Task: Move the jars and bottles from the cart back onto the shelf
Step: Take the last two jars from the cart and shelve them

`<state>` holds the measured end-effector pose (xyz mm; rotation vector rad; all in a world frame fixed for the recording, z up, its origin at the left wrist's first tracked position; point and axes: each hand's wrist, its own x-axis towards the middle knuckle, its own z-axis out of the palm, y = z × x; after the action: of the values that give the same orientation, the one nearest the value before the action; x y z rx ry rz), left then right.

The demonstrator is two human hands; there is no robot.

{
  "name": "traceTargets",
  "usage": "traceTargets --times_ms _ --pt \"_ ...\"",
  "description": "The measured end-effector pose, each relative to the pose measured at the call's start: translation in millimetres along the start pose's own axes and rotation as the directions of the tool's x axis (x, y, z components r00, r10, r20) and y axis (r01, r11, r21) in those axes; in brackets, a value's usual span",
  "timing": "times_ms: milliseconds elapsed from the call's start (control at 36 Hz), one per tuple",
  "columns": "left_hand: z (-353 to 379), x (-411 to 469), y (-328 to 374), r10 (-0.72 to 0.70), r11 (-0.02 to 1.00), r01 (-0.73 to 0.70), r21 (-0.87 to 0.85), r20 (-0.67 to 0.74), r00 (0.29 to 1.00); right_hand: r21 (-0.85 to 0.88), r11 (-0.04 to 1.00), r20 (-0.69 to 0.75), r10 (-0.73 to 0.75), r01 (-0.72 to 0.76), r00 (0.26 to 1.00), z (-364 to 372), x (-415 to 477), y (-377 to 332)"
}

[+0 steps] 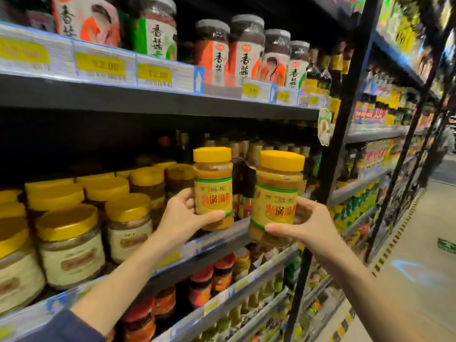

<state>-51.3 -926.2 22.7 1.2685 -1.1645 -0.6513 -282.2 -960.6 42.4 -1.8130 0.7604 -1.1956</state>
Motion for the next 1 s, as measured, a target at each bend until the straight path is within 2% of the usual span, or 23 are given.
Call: traceTargets --times_ms 194,444,1000 --pt "22.2 29.0 -16.3 -0.062 0.995 0.071 0.067 -0.135 0.989 0.063 0.998 0.169 -0.010 -0.001 0.986 -25.5 51.7 27.4" --pt "19.1 44.9 -34.8 -0.092 0.940 0.165 0.299 -0.243 0.966 0.163 0.985 0.299 0.000 -0.051 0.954 -19.6 91.3 60.2" --pt "12.7 52.3 -52.7 -0.189 0.890 0.226 0.396 -0.131 0.973 0.277 0.954 0.358 0.010 -0.116 0.934 8.1 98.2 80.4"
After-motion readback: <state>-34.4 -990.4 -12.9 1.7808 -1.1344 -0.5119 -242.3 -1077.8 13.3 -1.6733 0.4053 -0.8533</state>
